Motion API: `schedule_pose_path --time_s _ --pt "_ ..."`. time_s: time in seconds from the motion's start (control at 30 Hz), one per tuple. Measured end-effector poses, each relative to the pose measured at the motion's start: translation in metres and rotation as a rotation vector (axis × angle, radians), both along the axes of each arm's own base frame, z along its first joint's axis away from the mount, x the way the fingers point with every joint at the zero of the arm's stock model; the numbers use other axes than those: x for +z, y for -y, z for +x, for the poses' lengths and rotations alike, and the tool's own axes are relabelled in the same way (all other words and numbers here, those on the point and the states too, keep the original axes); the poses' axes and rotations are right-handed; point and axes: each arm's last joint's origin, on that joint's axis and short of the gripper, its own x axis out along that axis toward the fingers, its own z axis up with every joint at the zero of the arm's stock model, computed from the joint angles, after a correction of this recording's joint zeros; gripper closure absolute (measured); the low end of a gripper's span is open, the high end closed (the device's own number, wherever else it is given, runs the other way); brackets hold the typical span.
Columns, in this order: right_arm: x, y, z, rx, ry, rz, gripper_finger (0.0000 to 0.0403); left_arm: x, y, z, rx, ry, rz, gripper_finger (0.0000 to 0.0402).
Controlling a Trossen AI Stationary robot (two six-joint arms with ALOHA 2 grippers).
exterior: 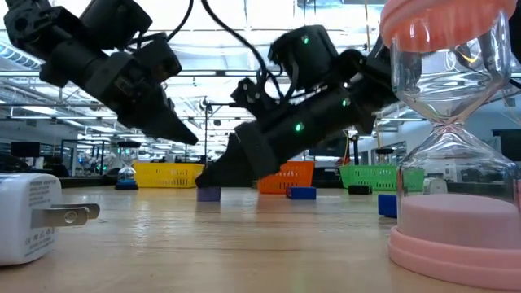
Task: Pick & Place Office items
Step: Put the top purple charger adapter into the orange bin
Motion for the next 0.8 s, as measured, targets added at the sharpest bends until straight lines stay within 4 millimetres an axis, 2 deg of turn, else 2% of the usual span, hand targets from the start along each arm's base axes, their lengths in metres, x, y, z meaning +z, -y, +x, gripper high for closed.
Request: schedule_pose_path --time_s 0.2,0.3,0.43,0.53,0.8 --pt "0.023 -0.013 -0.011 0.039 -0.098 -0.02 0.0151 0.009 0.001 0.003 0.059 -0.099 -0.012 0.0374" --pt "0.036 -0.018 -0.022 0.051 -0.182 -0.024 0.016 0.016 0.004 0.009 0.074 -0.152 -0.008 0.0356" --pt "0.051 -0.025 -0.038 0.027 -0.265 -0.021 0.0191 0.028 0.006 0.015 0.111 -0.191 -0.016 0.0303" --pt "0.057 -0.031 -0.051 -0.011 -0.25 -0.063 0.0224 0.034 0.006 0.018 0.117 -0.192 -0.017 0.0256" --pt "0.063 -0.04 -0.096 0.001 -0.242 -0.03 0.0315 0.029 0.008 0.023 0.085 -0.199 0.011 0.0164"
